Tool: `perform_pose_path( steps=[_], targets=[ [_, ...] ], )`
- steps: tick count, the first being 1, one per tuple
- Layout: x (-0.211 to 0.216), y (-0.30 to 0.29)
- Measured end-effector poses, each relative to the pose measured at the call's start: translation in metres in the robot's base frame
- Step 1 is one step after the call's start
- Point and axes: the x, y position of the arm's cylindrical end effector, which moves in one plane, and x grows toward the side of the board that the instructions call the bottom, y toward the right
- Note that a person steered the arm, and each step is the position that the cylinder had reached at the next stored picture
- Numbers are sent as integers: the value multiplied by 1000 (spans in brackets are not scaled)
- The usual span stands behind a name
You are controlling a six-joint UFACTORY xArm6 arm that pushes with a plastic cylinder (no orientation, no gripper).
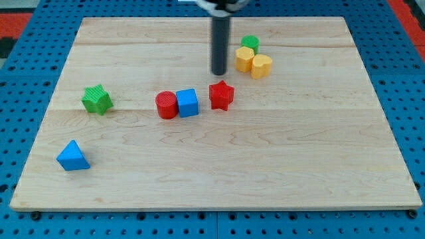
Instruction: Move the green star into the bottom of the yellow hexagon
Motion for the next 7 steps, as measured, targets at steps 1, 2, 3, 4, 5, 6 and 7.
perform_pose_path(
  steps=[1, 2, 3, 4, 5, 6, 7],
  targets=[
    [-6, -85],
    [5, -184],
    [50, -222],
    [113, -230],
    [112, -177],
    [75, -178],
    [68, -213]
  ],
)
